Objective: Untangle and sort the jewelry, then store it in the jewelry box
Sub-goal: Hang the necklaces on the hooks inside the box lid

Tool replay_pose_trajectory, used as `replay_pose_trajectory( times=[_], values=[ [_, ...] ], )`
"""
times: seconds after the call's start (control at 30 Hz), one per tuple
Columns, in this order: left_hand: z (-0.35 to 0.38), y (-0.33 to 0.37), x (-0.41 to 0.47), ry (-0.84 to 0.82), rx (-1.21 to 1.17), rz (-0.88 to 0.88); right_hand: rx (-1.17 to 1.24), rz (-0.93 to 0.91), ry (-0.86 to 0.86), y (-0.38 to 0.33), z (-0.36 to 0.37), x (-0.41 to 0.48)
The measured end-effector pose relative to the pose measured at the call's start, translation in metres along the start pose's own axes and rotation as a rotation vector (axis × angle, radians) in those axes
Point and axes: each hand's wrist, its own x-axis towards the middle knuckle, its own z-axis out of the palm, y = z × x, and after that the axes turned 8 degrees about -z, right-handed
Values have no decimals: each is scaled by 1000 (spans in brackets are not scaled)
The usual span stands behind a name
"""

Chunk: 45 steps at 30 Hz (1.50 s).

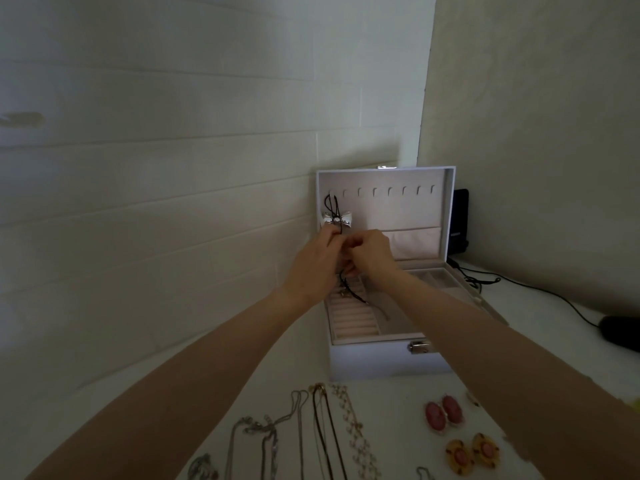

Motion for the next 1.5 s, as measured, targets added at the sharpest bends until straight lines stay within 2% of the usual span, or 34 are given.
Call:
replay_pose_trajectory(
  times=[0.4, 0.7, 0.9, 1.07, 1.17, 1.2, 1.3, 1.37, 1.43, 1.5],
  values=[
    [1, 1, 9, -34, 30, -67, -441, -217, -68, 12, 2, 3],
    [-4, 8, 4, -2, 152, -9, -524, -297, -128, 14, -20, -3],
    [4, 11, 16, 9, 439, 29, -577, -362, 31, 17, -54, 2],
    [3, 16, 31, -39, 635, 70, -909, -591, 113, 10, -68, 16],
    [3, 14, 37, -82, 576, 27, -1101, -658, 156, 1, -70, 31],
    [3, 13, 39, -96, 556, 17, -1096, -628, 194, -3, -69, 35],
    [2, 8, 41, -97, 429, -31, -727, -407, 335, -11, -63, 43],
    [2, 5, 42, -76, 348, -13, -537, -394, 367, -11, -58, 47],
    [2, 2, 41, -85, 320, -2, -570, -432, 279, -4, -55, 48],
    [0, 1, 38, -100, 365, -10, -776, -472, 120, 7, -52, 48]
  ],
)
